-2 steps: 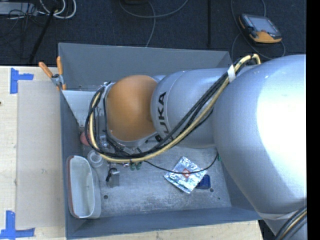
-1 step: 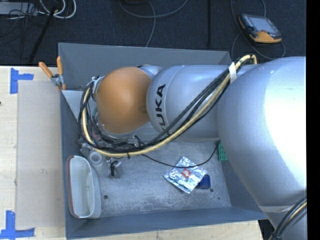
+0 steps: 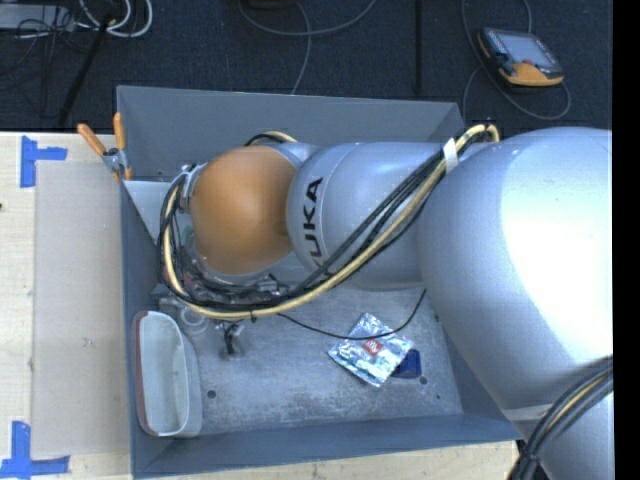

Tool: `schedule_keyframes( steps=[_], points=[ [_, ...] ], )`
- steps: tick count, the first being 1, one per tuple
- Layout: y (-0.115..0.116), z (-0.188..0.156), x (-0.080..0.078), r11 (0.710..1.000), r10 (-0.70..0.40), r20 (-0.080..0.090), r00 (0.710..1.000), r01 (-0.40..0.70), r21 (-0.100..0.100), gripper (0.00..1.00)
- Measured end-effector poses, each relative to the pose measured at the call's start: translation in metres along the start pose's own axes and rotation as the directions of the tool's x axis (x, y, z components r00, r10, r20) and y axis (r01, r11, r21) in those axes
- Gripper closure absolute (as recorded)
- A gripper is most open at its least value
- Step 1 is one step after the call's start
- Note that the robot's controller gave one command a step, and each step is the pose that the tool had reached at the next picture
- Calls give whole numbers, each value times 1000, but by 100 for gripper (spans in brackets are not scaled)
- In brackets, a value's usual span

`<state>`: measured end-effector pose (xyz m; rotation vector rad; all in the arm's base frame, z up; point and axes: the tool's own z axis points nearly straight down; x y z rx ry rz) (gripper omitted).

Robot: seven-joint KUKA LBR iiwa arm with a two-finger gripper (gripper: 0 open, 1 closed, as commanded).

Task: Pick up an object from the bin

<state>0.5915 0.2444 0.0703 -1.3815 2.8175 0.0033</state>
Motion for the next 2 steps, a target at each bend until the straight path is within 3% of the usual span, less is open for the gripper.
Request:
schedule_keyframes(
  steps=[1,2],
  points=[
    [-39,0,12,957,289,-1,957,-289,2,0],
    [-39,-3,11,957,291,-1,957,-291,1,100]
  ],
)
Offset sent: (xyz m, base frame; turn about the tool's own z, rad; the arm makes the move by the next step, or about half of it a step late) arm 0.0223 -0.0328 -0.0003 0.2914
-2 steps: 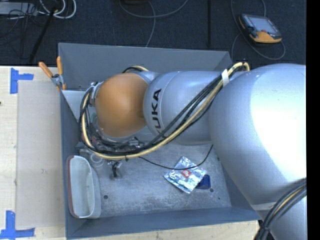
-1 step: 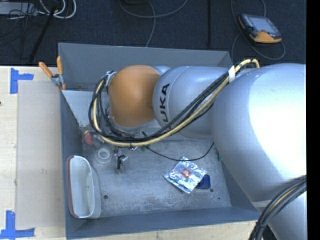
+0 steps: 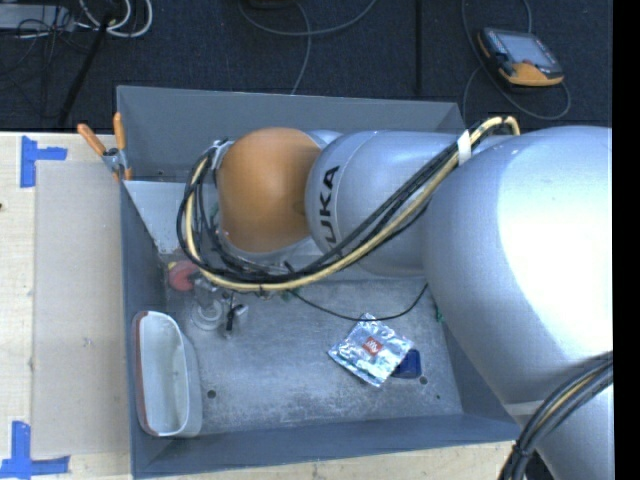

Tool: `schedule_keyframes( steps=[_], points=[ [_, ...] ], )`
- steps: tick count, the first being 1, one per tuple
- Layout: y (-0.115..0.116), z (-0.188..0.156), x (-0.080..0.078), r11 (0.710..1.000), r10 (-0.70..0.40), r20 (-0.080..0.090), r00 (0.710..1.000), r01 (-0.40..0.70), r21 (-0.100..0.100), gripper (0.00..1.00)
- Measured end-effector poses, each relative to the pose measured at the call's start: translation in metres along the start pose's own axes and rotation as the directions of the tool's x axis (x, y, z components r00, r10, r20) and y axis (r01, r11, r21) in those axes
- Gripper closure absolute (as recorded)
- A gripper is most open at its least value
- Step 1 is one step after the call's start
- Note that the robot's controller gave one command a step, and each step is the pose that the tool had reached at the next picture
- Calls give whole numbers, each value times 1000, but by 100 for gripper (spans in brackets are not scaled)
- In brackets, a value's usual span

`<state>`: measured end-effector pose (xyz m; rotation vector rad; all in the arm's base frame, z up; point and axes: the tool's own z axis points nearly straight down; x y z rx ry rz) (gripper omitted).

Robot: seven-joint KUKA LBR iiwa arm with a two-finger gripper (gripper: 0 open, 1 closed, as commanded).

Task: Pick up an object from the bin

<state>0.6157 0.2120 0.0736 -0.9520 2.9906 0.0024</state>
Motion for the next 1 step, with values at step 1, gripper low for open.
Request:
schedule_keyframes(
  steps=[1],
  points=[
    [0,-62,-2,1000,3,4,1000,-3,2,100]
  ],
)
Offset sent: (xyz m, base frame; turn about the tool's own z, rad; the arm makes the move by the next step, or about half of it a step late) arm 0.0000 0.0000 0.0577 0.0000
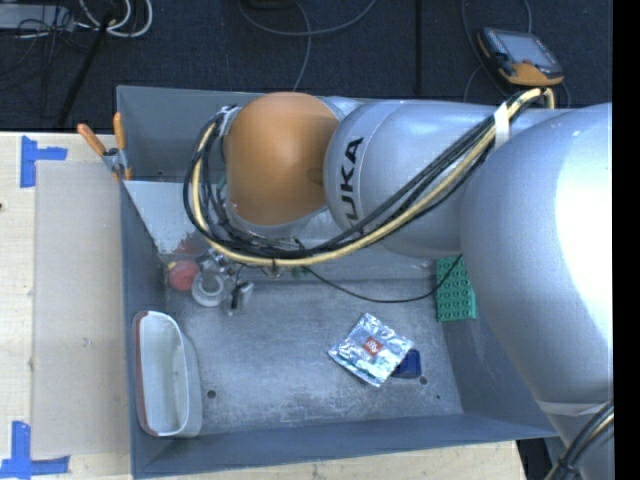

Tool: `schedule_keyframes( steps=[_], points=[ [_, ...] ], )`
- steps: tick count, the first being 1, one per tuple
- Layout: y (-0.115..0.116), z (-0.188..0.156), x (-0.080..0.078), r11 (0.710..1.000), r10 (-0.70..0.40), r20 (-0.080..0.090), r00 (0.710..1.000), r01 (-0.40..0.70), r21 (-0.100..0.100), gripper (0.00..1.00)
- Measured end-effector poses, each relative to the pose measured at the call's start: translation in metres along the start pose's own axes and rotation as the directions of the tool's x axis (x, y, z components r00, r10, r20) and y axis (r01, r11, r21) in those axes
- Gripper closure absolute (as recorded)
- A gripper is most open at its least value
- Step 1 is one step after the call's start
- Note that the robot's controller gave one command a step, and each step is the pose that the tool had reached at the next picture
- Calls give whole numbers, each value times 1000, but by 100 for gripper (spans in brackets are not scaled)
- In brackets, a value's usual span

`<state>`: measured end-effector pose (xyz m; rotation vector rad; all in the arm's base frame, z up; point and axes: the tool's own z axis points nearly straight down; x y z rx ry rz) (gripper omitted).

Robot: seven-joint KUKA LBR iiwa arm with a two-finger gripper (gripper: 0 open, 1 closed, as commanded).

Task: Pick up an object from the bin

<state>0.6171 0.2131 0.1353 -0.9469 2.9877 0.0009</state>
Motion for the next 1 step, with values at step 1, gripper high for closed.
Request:
schedule_keyframes(
  steps=[1],
  points=[
    [0,-37,-2,1000,4,-1,1000,-4,-1,100]
  ],
)
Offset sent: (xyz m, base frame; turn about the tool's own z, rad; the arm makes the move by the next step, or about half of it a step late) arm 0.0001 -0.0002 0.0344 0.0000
